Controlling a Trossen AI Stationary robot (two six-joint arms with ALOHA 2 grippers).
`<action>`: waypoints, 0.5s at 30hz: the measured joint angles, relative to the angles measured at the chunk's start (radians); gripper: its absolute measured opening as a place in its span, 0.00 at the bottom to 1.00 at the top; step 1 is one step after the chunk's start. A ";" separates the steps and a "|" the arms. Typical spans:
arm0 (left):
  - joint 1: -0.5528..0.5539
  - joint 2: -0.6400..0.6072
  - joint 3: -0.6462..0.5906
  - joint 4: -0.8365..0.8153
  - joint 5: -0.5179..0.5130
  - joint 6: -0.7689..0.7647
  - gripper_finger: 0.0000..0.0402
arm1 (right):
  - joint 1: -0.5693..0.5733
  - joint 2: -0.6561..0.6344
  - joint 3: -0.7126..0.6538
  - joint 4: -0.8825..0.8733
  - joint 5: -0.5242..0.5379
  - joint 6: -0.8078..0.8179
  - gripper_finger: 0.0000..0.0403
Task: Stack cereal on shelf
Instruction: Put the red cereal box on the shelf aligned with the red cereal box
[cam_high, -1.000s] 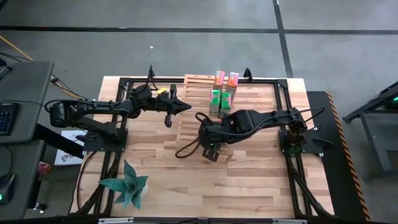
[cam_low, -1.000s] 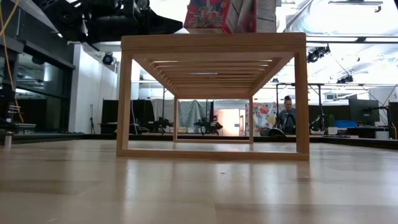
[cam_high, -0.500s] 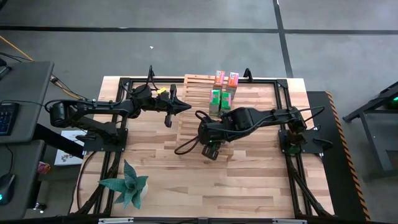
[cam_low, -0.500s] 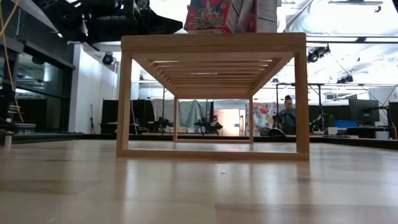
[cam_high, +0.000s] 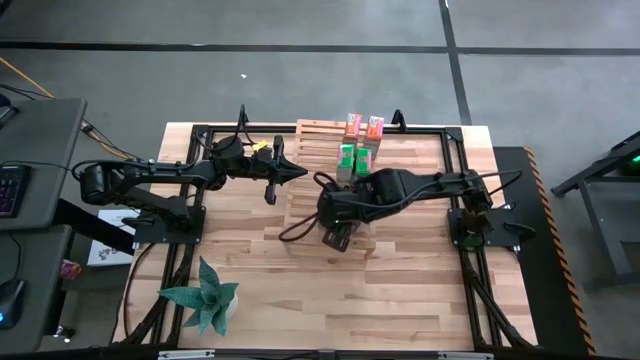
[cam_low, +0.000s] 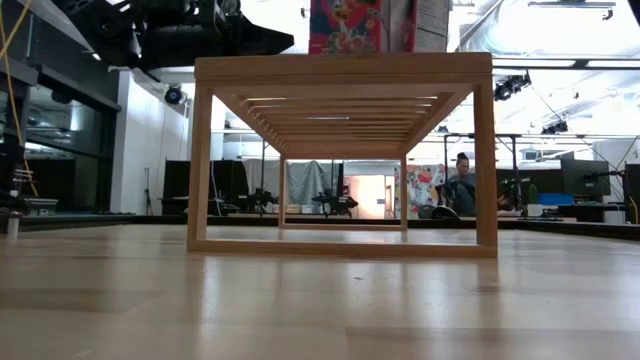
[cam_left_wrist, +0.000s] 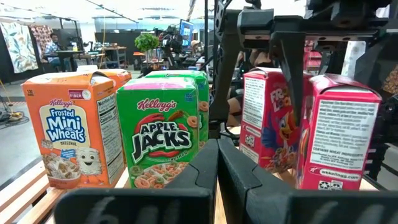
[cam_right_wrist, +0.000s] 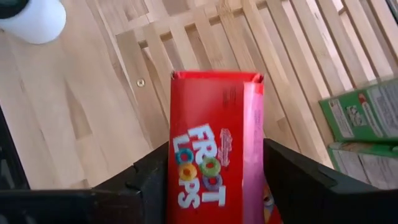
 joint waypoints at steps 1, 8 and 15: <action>0.000 0.000 0.000 0.000 0.000 0.000 0.00 | -0.001 0.000 0.000 0.007 0.000 -0.007 0.55; 0.000 0.000 0.000 0.000 0.000 0.000 0.00 | 0.000 -0.013 0.000 0.086 0.044 -0.096 0.55; 0.000 0.000 0.001 0.000 0.000 0.000 0.00 | 0.000 -0.036 0.000 0.137 0.062 -0.183 0.55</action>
